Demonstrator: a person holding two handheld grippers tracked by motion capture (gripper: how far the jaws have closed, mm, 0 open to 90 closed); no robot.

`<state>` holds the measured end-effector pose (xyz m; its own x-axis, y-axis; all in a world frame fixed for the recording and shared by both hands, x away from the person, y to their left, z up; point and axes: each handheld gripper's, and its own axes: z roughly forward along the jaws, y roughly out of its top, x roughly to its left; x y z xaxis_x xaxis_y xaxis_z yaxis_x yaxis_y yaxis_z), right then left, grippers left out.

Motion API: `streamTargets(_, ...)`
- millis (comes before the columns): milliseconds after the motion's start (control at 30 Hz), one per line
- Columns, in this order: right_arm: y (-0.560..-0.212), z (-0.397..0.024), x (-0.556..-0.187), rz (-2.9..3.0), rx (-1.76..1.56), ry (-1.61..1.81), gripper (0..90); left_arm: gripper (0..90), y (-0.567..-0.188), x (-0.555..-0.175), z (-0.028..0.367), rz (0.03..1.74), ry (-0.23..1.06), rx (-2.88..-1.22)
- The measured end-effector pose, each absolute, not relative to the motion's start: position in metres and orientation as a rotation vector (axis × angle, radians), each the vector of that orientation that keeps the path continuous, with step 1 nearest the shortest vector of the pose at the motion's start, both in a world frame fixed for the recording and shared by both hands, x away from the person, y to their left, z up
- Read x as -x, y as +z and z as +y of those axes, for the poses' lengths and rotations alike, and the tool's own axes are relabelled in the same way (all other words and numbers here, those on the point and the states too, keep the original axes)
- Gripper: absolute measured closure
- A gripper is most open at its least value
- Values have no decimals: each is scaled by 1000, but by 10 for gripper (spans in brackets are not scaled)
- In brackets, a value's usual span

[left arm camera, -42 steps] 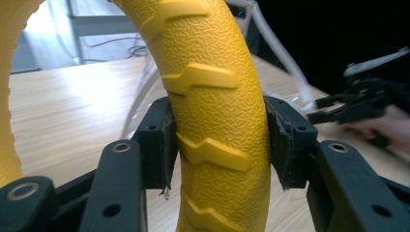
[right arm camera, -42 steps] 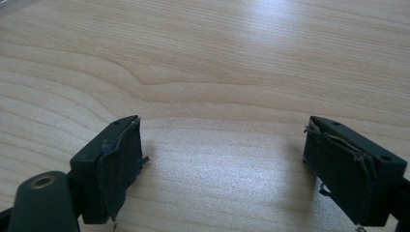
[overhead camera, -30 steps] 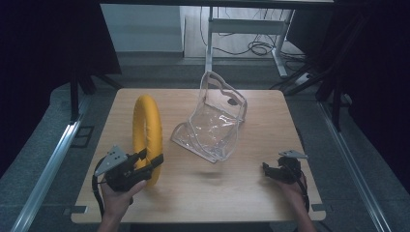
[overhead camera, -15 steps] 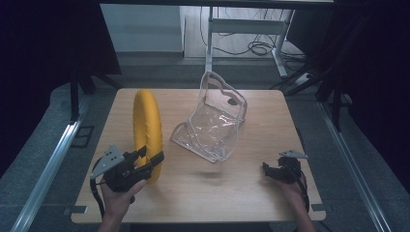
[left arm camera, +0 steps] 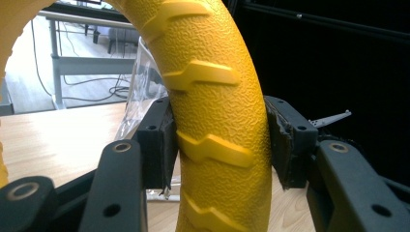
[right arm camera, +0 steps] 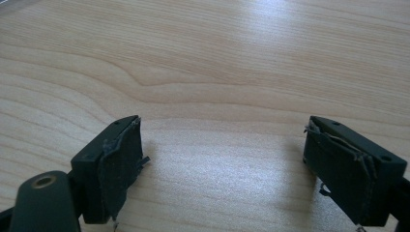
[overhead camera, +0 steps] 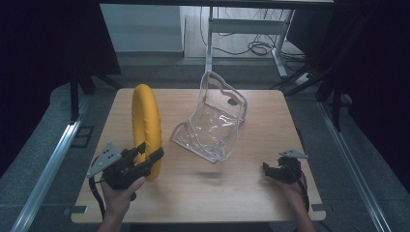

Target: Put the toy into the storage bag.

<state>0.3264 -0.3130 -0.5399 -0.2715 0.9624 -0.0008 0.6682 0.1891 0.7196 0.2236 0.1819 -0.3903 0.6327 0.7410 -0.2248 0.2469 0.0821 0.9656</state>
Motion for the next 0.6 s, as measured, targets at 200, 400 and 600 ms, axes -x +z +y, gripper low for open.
streamTargets(200,-540,-313,-327,2012,-1522,854,144,494,-388,-226,180,861,430,-1459)
streamTargets(400,-540,-313,-327,2012,-1521,852,144,494,-383,-228,179,846,421,-1432)
streamTargets(600,-540,-313,-327,2009,-1523,846,144,494,-374,-230,173,816,425,-1392)
